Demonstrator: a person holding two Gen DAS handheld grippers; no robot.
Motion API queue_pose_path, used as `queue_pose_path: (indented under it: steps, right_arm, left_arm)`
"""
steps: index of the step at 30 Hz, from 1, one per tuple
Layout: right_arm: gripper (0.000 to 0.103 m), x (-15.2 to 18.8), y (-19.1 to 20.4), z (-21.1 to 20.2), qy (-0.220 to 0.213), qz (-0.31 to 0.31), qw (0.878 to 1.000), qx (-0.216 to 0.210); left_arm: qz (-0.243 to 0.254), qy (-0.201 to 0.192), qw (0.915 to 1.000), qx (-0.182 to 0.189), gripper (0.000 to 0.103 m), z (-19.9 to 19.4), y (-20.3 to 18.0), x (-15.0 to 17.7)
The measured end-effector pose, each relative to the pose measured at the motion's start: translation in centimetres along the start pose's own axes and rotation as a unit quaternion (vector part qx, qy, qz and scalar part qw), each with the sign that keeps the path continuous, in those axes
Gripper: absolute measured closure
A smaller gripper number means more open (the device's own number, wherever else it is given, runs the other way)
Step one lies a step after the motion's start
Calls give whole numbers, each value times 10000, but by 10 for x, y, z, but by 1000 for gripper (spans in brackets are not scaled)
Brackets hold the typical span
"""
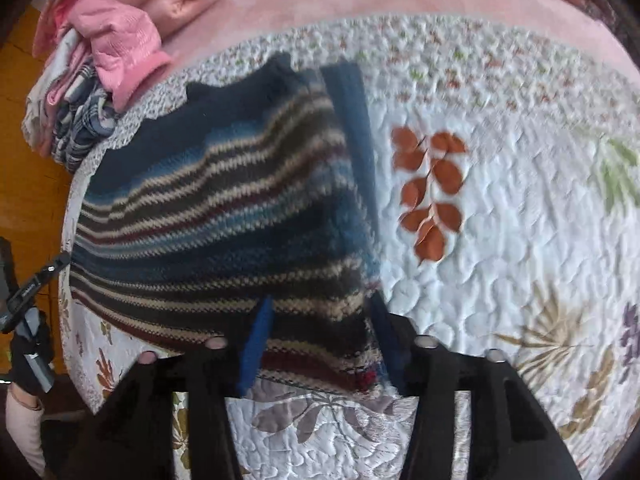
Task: Fold small clothes
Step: 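Grasp the unfolded side edge of the sweater with the right gripper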
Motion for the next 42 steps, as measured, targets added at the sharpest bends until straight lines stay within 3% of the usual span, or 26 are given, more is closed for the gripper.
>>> queue_pose_path:
  steps: [3, 6, 10, 14, 19, 21, 26, 36, 37, 39, 42]
  right_arm:
    - [87, 4, -3, 1, 111, 26, 9999, -41]
    - [89, 2, -10, -11, 89, 274, 9991, -314]
    - [90, 8, -33, -4, 273, 580, 9976, -273]
    - [89, 13, -35, 8, 471, 499, 9976, -89]
    - [74, 0, -24, -3, 267, 280, 9992, -100]
    - [58, -9, -21, -12, 57, 229, 9996, -178]
    - [38, -34, -23, -21, -340, 333, 9976, -502]
    - [35, -30, -39, 17, -76, 500, 9954, -816]
    - [36, -30, -38, 18, -104, 526, 9944, -908]
    - [61, -30, -33, 21, -138, 623, 9901, -1248]
    - [71, -33, -26, 20, -200, 576, 9891, -1341]
  left_arm:
    - [-7, 196, 9998, -22, 35, 16, -1, 6]
    - [121, 253, 9995, -121, 35, 24, 1, 10]
    - [216, 261, 9993, -155, 35, 29, 2, 12]
    - [228, 260, 9993, -157, 34, 33, 1, 10]
    - [150, 196, 9996, -118, 34, 28, 0, 4]
    - [129, 45, 9999, -35, 34, 19, -3, -3]
    - [23, -138, 9998, 132, 31, 9, -15, -15]
    - [107, 139, 9998, 45, 31, 33, -20, -3]
    - [95, 146, 9998, 34, 31, 34, -19, -3]
    - [69, 158, 9998, 42, 31, 35, -17, -3]
    - [78, 161, 9998, 56, 31, 36, -16, -3]
Point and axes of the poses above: each gripper's, at about its wrist camera, not at the fingertips, and z roughly the way its jaws point, y to its left, x to its underside, the point moved 9 cm from there along z, roughly the way its jaws point, and after that the axes turned 14 degrees about -x, right-handed, at the moved point
